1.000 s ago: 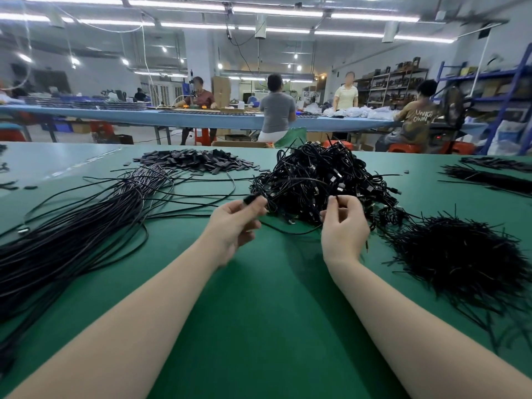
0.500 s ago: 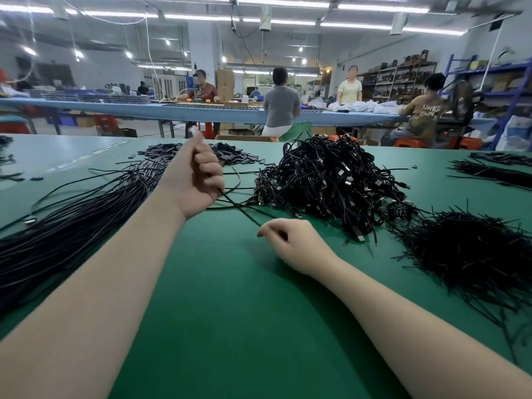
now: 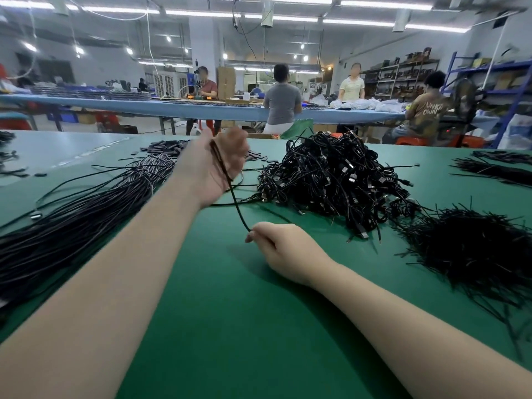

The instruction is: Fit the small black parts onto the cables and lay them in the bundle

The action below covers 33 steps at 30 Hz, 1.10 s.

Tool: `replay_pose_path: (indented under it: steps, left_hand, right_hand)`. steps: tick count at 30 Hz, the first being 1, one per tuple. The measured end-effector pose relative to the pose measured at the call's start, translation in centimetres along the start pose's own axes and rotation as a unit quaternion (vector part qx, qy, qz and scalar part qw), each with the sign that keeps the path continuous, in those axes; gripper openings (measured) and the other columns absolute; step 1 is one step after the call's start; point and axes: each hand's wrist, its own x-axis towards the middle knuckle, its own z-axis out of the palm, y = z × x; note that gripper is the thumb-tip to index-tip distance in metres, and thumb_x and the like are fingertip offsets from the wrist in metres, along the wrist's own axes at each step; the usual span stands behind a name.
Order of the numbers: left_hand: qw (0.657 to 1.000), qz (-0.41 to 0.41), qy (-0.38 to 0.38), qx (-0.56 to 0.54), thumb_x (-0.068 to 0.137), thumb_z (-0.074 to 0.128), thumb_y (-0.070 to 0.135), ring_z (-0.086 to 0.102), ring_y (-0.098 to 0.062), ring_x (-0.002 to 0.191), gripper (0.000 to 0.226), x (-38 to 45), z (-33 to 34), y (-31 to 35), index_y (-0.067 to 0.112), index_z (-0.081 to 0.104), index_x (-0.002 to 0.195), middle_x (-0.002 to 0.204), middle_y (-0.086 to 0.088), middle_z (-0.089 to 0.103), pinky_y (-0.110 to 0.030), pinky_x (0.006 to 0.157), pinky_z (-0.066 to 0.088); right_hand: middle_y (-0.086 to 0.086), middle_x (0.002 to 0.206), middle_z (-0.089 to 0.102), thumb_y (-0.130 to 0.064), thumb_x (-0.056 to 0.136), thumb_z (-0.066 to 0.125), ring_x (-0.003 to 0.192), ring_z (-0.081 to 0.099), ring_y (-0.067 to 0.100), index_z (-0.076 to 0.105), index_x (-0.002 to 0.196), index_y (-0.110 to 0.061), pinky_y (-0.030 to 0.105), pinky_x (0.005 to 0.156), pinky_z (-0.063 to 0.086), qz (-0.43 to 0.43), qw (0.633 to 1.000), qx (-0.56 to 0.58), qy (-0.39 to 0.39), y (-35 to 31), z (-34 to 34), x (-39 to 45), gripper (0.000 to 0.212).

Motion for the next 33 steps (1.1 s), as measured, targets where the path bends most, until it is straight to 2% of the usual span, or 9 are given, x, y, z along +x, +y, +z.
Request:
replay_pose_path:
  steps: [4, 8, 13, 16, 19, 22, 25, 29, 33]
  left_hand:
    - [0.973, -0.101, -0.177, 0.111, 0.089, 0.055, 0.039, 0.044, -0.006, 0.041, 0.038, -1.8, -0.7, 2.8, 0.023, 0.062, 0.056, 0.047, 0.009, 0.050, -0.020, 0.044, 0.038]
    - [0.823, -0.275, -0.191, 0.459, 0.099, 0.038, 0.046, 0.063, -0.011, 0.061, 0.048, -1.9, 0.4, -1.2, 0.016, 0.072, 0.083, 0.079, -0.002, 0.073, -0.022, 0.057, 0.044]
    - [0.977, -0.068, 0.015, 0.204, 0.105, 0.030, 0.039, 0.067, -0.014, 0.082, 0.048, -0.3, 1.6, -2.4, 0.006, 0.064, 0.108, 0.100, -0.006, 0.072, -0.024, 0.074, 0.055]
    - [0.999, 0.016, -0.033, -0.001, 0.104, 0.030, 0.041, 0.070, -0.012, 0.076, 0.052, -0.6, 1.1, 0.4, 0.012, 0.073, 0.095, 0.091, -0.002, 0.074, -0.021, 0.064, 0.053]
    - [0.989, -0.036, -0.138, 0.048, 0.099, 0.042, 0.042, 0.055, -0.007, 0.051, 0.046, -1.9, 0.5, 2.3, 0.022, 0.070, 0.069, 0.059, 0.009, 0.060, -0.020, 0.051, 0.045]
    - [0.901, -0.157, -0.192, 0.355, 0.092, 0.046, 0.046, 0.046, -0.008, 0.044, 0.045, -2.1, 0.6, 0.9, 0.018, 0.073, 0.071, 0.053, 0.006, 0.058, -0.019, 0.049, 0.037]
    - [0.802, -0.240, -0.181, 0.516, 0.101, 0.025, 0.049, 0.062, -0.008, 0.061, 0.050, -1.5, 1.6, -3.1, 0.020, 0.066, 0.102, 0.082, 0.002, 0.072, -0.019, 0.053, 0.039]
    - [0.973, -0.115, -0.012, 0.201, 0.104, 0.026, 0.044, 0.062, -0.008, 0.061, 0.046, -0.1, 1.8, -5.4, 0.017, 0.063, 0.105, 0.069, 0.003, 0.070, -0.021, 0.065, 0.048]
    - [0.997, -0.055, -0.034, 0.049, 0.104, 0.027, 0.041, 0.068, -0.012, 0.073, 0.049, 0.1, 0.8, -3.5, 0.013, 0.067, 0.100, 0.073, 0.002, 0.071, -0.018, 0.062, 0.052]
  right_hand:
    - [-0.006, 0.055, 0.051, -0.042, 0.097, 0.048, 0.052, 0.047, 0.015, 0.062, 0.078, -0.019, 0.031, 0.056, 0.036, 0.161, 0.982, 0.011, 0.100, 1.5, -1.0, 0.7, 0.033]
    - [-0.006, 0.056, 0.050, -0.042, 0.094, 0.054, 0.057, 0.046, 0.014, 0.054, 0.070, -0.017, 0.034, 0.056, 0.038, 0.158, 0.964, 0.047, 0.211, 1.4, -2.1, 1.4, 0.034]
    - [-0.009, 0.054, 0.048, -0.024, 0.098, 0.047, 0.046, 0.038, 0.009, 0.061, 0.084, -0.022, 0.026, 0.048, 0.032, 0.017, 0.983, 0.116, 0.142, -1.0, -1.2, 1.7, 0.019]
    - [-0.012, 0.045, 0.043, -0.022, 0.099, 0.047, 0.040, 0.031, 0.007, 0.067, 0.094, -0.022, 0.019, 0.043, 0.026, 0.048, 0.993, 0.109, -0.007, 0.4, -0.3, 1.0, 0.021]
    - [-0.012, 0.048, 0.044, -0.028, 0.099, 0.045, 0.038, 0.036, 0.004, 0.068, 0.089, -0.020, 0.019, 0.044, 0.026, 0.153, 0.987, 0.050, 0.022, 2.1, -1.4, 1.2, 0.026]
    - [-0.005, 0.052, 0.047, -0.047, 0.096, 0.048, 0.049, 0.044, 0.012, 0.059, 0.069, -0.018, 0.030, 0.052, 0.030, 0.231, 0.969, 0.012, 0.089, 2.9, -3.2, 1.9, 0.041]
    - [-0.003, 0.057, 0.049, -0.042, 0.097, 0.046, 0.056, 0.045, 0.013, 0.046, 0.061, -0.016, 0.033, 0.053, 0.029, 0.233, 0.957, 0.035, 0.172, 2.4, -4.4, 2.6, 0.044]
    - [-0.010, 0.071, 0.054, -0.017, 0.099, 0.041, 0.062, 0.048, -0.001, 0.050, 0.070, -0.021, 0.021, 0.057, 0.036, 0.145, 0.964, 0.166, 0.149, -0.8, -3.8, 3.7, 0.031]
    - [-0.011, 0.059, 0.048, -0.017, 0.097, 0.047, 0.051, 0.043, 0.001, 0.063, 0.080, -0.021, 0.020, 0.051, 0.034, 0.082, 0.988, 0.131, 0.016, -0.8, -1.0, 2.1, 0.024]
